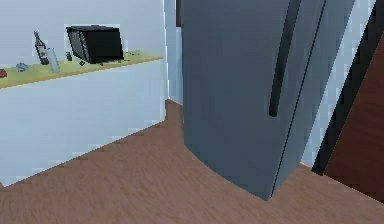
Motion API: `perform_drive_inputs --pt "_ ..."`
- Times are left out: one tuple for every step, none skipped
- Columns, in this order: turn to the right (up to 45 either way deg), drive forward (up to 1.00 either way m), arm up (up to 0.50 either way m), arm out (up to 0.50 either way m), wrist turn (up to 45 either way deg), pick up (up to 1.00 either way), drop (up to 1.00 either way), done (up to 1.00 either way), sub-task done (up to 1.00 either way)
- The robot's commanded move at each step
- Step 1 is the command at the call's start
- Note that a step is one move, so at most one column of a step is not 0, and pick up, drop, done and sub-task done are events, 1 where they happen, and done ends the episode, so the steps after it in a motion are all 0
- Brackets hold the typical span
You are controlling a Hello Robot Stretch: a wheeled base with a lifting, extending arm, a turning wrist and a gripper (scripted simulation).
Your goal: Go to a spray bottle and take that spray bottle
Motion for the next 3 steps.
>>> perform_drive_inputs --pt "0.0 0.00 0.00 0.00 45.0 0.00 0.00 0.00 0.00" --pt "0.0 0.00 0.00 0.00 45.0 0.00 0.00 0.00 0.00" --pt "0.0 0.00 0.00 0.00 21.0 0.00 0.00 0.00 0.00"
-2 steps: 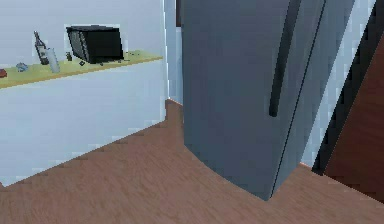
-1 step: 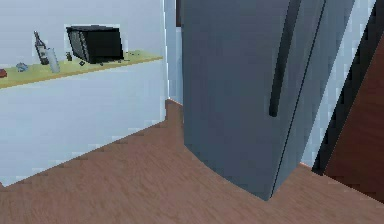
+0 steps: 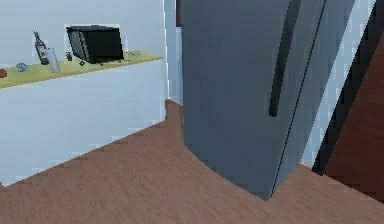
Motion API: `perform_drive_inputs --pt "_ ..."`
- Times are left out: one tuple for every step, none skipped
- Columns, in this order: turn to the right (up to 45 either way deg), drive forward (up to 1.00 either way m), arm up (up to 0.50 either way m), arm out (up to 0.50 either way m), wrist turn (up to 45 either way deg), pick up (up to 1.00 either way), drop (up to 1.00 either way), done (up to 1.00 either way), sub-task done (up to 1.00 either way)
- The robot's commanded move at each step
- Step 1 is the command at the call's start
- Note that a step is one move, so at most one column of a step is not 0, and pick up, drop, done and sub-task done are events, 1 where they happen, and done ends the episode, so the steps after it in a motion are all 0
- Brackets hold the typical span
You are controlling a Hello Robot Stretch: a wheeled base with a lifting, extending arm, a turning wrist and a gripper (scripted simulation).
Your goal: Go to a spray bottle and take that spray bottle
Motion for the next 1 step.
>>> perform_drive_inputs --pt "0.0 0.00 -0.30 0.00 0.0 0.00 0.00 0.00 0.00"
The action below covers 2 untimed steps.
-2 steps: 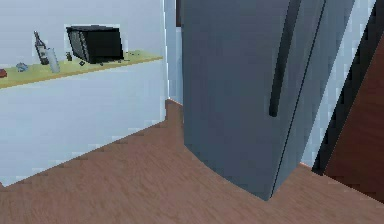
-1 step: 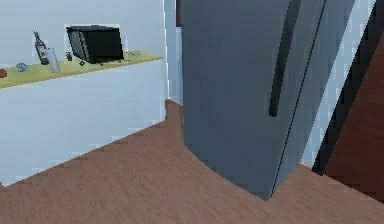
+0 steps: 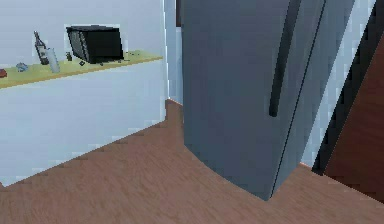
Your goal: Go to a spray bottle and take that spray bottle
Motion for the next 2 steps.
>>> perform_drive_inputs --pt "0.0 0.00 0.00 0.00 0.0 1.00 0.00 0.00 0.00" --pt "0.0 0.00 0.10 0.00 0.0 0.00 0.00 0.00 0.00"
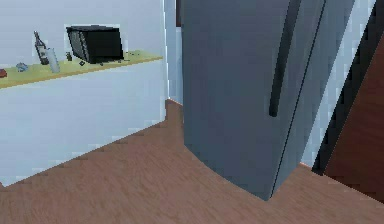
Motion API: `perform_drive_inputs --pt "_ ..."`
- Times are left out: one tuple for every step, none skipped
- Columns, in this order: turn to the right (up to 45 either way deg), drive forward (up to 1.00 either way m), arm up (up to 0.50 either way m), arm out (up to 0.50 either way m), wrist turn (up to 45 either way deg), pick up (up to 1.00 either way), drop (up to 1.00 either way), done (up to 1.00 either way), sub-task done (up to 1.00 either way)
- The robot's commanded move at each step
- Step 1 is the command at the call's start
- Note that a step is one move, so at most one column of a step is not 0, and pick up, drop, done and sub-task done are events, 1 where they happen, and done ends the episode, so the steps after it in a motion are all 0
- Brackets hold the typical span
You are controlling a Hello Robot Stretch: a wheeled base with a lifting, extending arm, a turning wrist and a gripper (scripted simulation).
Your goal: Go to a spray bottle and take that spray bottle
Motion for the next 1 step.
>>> perform_drive_inputs --pt "0.0 0.00 0.00 0.00 0.0 0.00 0.00 1.00 0.00"
